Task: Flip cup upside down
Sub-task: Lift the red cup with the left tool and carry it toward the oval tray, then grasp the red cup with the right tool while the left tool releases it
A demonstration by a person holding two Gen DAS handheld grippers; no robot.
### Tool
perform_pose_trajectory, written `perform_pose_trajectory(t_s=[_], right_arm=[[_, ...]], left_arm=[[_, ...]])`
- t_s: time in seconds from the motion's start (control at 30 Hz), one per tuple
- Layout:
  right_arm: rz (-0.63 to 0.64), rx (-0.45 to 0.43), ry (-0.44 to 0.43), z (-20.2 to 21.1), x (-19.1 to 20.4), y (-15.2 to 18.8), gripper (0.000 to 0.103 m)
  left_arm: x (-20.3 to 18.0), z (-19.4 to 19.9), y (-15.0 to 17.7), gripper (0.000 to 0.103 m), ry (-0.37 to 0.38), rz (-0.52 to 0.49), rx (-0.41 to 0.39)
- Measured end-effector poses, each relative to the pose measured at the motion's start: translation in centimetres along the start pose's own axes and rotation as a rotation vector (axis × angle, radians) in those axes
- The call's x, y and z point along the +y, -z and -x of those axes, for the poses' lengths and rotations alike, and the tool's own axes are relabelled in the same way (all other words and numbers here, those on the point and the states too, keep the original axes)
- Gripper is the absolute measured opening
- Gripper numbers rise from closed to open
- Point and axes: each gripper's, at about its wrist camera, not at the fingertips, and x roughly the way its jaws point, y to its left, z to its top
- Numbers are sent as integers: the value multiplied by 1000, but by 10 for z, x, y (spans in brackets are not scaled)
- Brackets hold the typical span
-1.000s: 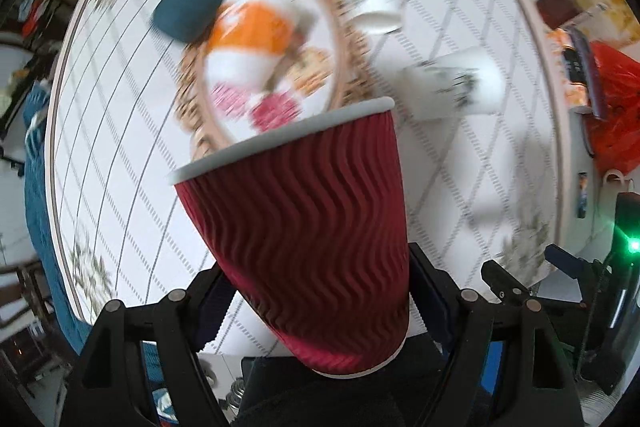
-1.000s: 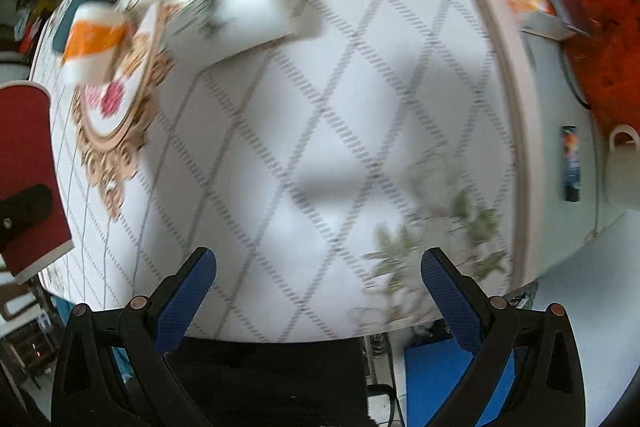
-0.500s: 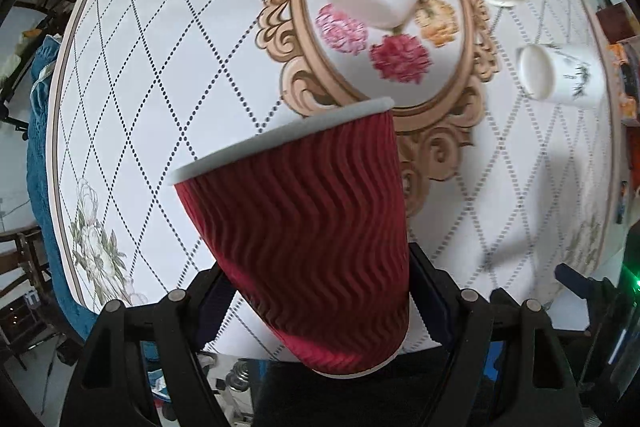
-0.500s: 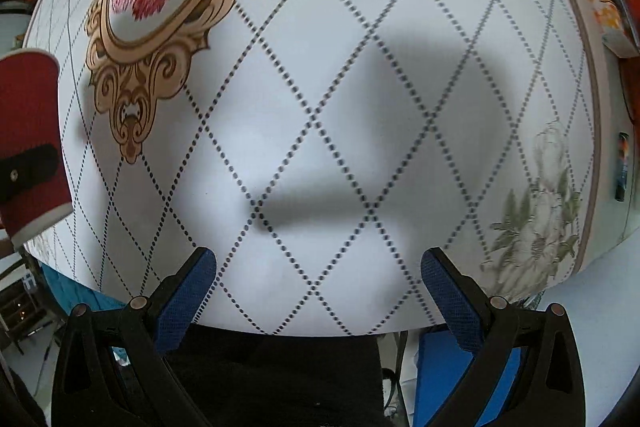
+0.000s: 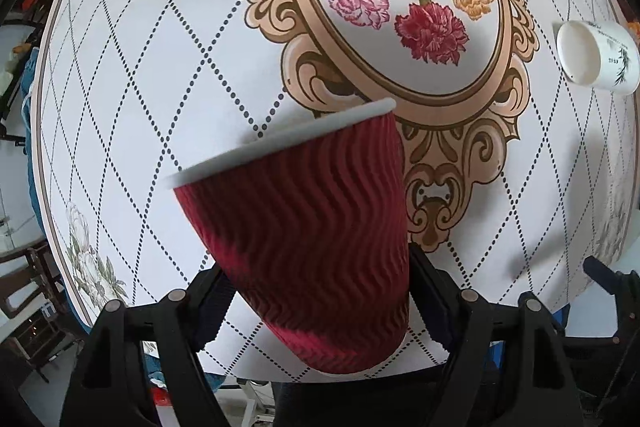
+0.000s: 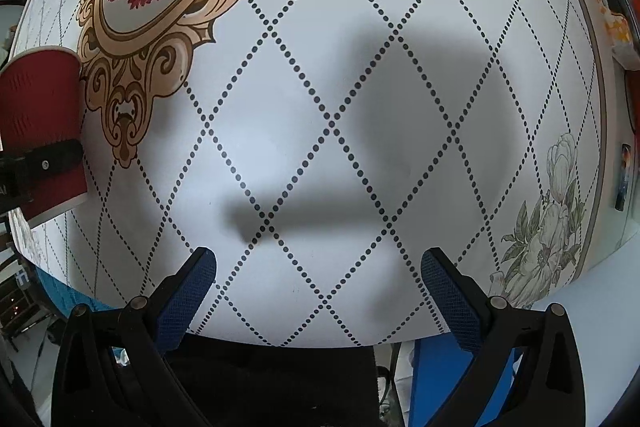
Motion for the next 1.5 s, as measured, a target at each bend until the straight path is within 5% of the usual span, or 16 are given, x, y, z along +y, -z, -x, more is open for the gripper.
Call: perform_pose_trajectory(t_s=[0.93, 1.5], right_arm=[[-6, -15, -1, 7, -4, -13, 103], [15, -58, -32, 32, -6, 10, 103]], left_arm=[[1, -3, -30, 89, -13, 2, -12], [32, 58, -16, 89, 52, 124, -130]])
